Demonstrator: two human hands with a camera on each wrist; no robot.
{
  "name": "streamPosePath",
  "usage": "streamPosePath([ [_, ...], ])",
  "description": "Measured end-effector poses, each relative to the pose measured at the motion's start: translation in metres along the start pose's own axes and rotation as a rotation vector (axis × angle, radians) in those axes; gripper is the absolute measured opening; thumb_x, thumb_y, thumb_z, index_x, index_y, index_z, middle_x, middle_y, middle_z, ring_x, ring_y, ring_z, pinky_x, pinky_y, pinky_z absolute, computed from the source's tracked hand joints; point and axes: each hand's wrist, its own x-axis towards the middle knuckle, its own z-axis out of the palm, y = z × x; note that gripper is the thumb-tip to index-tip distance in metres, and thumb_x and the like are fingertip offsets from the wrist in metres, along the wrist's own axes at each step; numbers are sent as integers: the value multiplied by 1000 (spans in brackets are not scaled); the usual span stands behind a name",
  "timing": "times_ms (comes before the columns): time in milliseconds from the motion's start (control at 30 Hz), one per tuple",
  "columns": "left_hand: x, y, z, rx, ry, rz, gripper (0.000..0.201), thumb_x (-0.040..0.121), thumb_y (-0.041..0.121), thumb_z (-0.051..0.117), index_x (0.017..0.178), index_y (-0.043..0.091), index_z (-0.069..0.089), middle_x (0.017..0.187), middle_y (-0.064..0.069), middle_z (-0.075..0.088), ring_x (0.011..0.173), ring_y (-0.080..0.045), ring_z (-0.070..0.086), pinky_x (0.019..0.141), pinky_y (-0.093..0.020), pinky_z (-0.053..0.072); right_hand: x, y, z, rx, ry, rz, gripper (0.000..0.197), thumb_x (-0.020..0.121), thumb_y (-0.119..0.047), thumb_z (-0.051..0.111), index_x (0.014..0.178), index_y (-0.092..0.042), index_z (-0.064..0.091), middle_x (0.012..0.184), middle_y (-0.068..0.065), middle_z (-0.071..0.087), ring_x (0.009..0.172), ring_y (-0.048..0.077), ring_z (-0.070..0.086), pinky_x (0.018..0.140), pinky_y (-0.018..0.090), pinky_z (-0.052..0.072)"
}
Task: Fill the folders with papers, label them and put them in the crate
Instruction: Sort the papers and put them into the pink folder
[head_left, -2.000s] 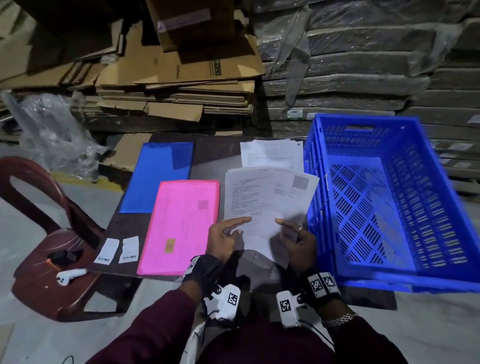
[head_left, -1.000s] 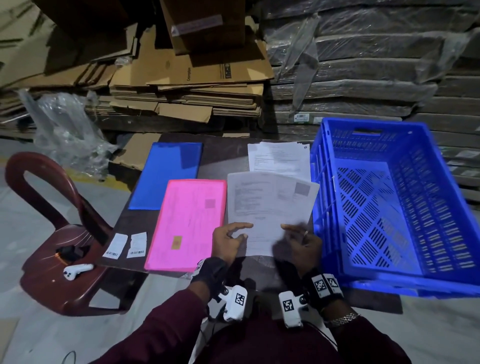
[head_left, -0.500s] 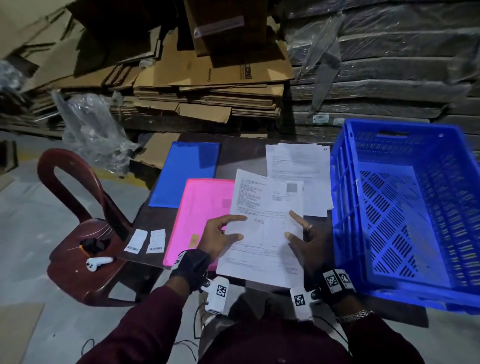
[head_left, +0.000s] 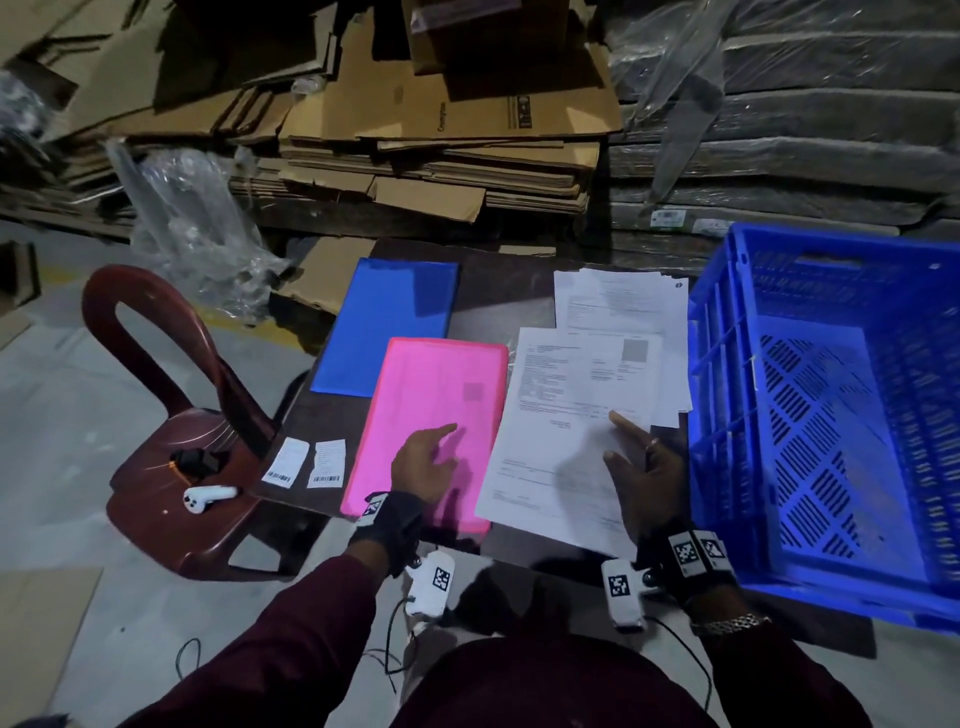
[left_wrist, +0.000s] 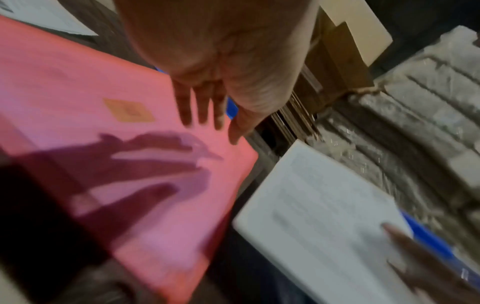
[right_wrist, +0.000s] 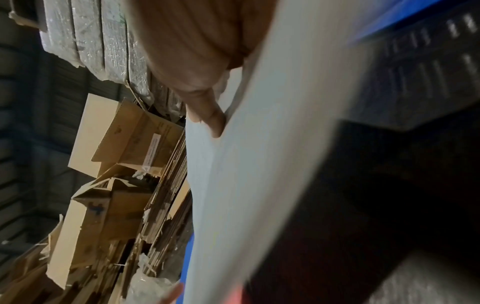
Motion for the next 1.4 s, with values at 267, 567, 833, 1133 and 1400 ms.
streamPosePath([
  [267, -21, -16, 61, 435, -195, -201, 133, 43, 100, 39, 153, 27, 21, 163, -8, -6, 150, -32, -8, 111, -67, -3, 8, -4, -19, -215, 74, -156, 44, 88, 5, 65, 127, -14, 65, 83, -23, 61, 80, -1, 55, 74, 19, 48],
  [567, -24, 0, 50, 223, -82, -257, 59, 65, 33, 73, 118, 27, 48, 145, -8, 41, 136, -33, 37, 106, -71, 24, 10, -7, -17, -148, 140, -136, 43, 88, 7, 63, 127, -10, 64, 118, -8, 65, 109, -11, 57, 96, 21, 50],
  [833, -33, -12, 32, -53, 131, -177, 10, 89, 12, 65, 90, 2, 66, 90, 0, 66, 84, -20, 60, 72, -26, 40, 9, -6, -14, -86, 171, -92, 45, 86, 12, 62, 125, -9, 67, 123, -51, 45, 123, 8, 54, 98, 14, 46],
  [1133, -38, -10, 26, -185, 187, -232, 22, 93, 1, 56, 111, -3, 66, 83, 2, 63, 72, -9, 59, 55, 0, 37, 5, 1, -16, -43, 39, 146, 54, 83, 12, 58, 115, -30, 71, 118, 8, 66, 55, 5, 47, 47, 18, 40],
  [1400, -44, -19, 30, -152, 158, -148, 25, 96, 10, 55, 119, 8, 65, 99, -8, 70, 82, -18, 61, 71, -20, 42, -2, -11, -8, -80, -139, 260, 53, 83, 17, 51, 123, -13, 67, 69, -1, 53, 37, 5, 32, 36, 16, 28],
])
